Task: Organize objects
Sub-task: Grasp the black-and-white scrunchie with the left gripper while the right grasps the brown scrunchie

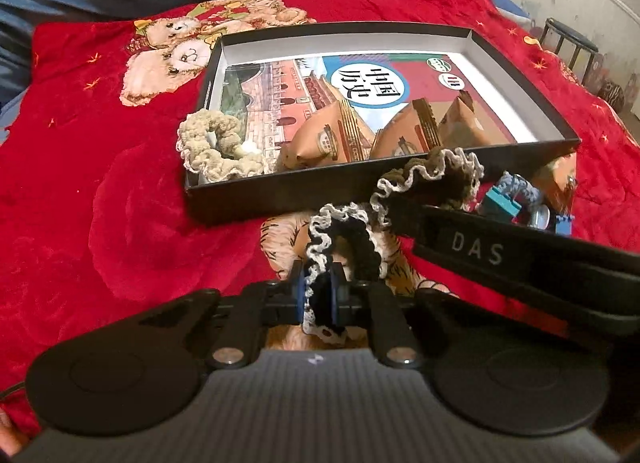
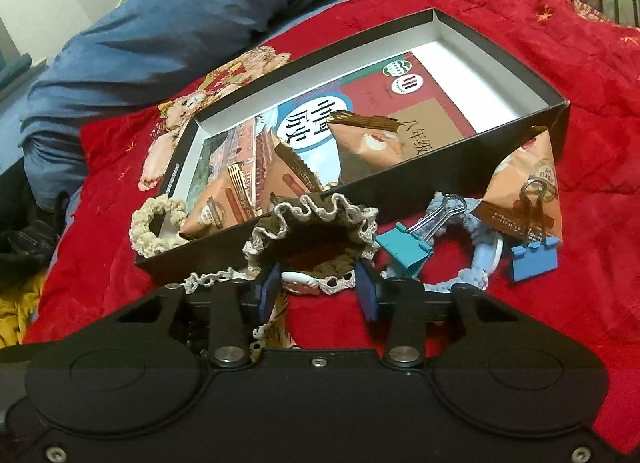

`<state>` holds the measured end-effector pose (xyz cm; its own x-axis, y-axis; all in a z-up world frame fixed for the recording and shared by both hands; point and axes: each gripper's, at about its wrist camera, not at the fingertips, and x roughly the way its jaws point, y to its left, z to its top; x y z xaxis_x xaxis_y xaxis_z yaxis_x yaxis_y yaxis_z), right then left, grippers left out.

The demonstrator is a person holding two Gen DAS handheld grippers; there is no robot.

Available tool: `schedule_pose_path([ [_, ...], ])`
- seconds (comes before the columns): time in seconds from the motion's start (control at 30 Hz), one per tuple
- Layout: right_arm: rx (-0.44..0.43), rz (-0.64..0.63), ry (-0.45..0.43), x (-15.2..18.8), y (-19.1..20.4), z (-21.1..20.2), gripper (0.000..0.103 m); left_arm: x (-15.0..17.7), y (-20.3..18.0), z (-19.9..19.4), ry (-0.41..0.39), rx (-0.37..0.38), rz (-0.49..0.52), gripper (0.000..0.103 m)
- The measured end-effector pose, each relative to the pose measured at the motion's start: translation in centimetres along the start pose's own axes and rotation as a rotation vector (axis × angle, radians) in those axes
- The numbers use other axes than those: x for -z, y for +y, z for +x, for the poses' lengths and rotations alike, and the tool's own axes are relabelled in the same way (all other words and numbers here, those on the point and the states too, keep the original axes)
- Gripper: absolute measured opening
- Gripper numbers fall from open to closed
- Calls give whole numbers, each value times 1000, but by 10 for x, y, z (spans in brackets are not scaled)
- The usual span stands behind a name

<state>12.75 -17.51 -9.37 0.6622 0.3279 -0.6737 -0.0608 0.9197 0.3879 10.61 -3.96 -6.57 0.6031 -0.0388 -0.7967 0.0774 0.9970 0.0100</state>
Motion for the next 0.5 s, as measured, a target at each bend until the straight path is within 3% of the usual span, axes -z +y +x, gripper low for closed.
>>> schedule_pose_path([
  [0.5, 24, -15, -19, 1, 2, -5, 23, -3, 5, -3, 5, -5, -22, 13],
])
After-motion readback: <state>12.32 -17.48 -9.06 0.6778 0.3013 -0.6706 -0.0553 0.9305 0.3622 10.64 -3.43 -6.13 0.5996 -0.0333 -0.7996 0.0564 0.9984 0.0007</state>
